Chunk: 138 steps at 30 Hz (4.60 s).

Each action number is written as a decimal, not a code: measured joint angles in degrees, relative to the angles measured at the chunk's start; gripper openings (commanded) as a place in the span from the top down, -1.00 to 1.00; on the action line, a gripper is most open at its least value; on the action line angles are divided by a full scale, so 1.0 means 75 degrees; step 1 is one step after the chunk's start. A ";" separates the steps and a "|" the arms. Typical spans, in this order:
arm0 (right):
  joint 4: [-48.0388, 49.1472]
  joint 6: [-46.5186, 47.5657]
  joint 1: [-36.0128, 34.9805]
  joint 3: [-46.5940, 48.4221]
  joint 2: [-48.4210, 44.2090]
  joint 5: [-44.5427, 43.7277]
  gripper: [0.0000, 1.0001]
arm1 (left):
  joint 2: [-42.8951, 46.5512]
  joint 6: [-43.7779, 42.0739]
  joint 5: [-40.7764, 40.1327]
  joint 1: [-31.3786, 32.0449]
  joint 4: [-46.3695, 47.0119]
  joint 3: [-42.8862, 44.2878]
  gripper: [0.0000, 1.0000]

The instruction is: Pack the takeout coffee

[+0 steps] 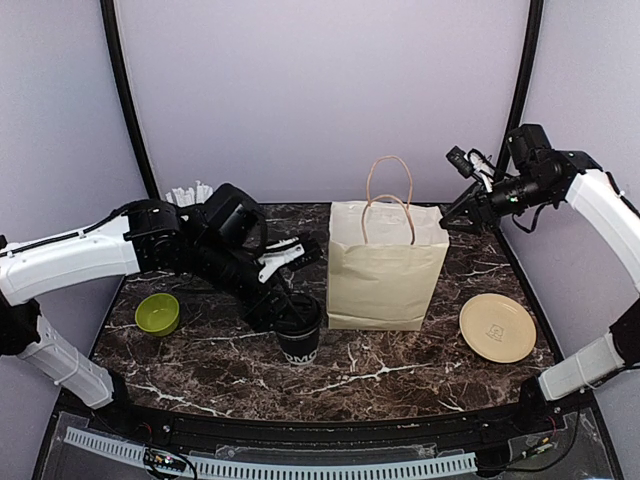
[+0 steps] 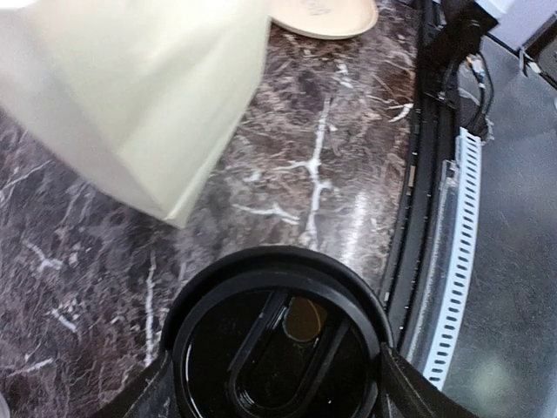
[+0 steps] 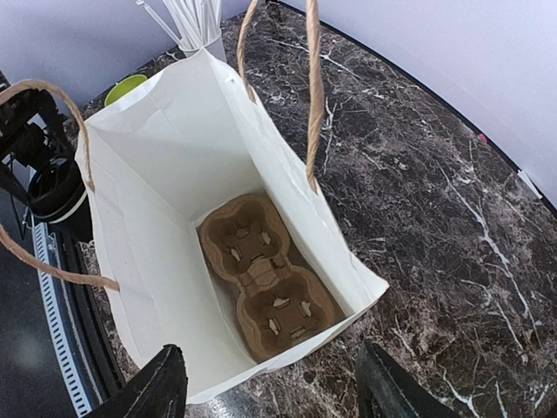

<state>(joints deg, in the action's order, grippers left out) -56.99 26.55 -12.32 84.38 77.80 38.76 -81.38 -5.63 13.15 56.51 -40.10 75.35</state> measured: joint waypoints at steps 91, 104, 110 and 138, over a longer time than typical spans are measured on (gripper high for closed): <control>-0.0530 0.2346 -0.6245 -0.0463 0.2148 -0.3075 -0.69 | 0.0341 0.1049 -0.3279 -0.0924 0.3462 -0.0038 -0.98; -0.0405 0.2296 -0.6382 -0.0452 0.2302 -0.3509 -0.51 | 0.0344 0.1072 -0.3264 -0.0956 0.3485 -0.0070 -0.98; -0.0315 0.2288 -0.6449 -0.0469 0.2317 -0.3652 -0.47 | 0.0344 0.1075 -0.3246 -0.0962 0.3485 -0.0070 -0.98; -0.0801 0.2264 -0.6560 -0.0597 0.1402 -0.3634 -0.21 | -0.0828 0.0708 -0.2454 -0.1046 0.3229 0.1606 -0.98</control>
<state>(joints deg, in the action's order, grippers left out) -63.00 43.53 -61.52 79.90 88.31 11.51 -87.59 -0.32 -5.26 48.66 -15.88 87.39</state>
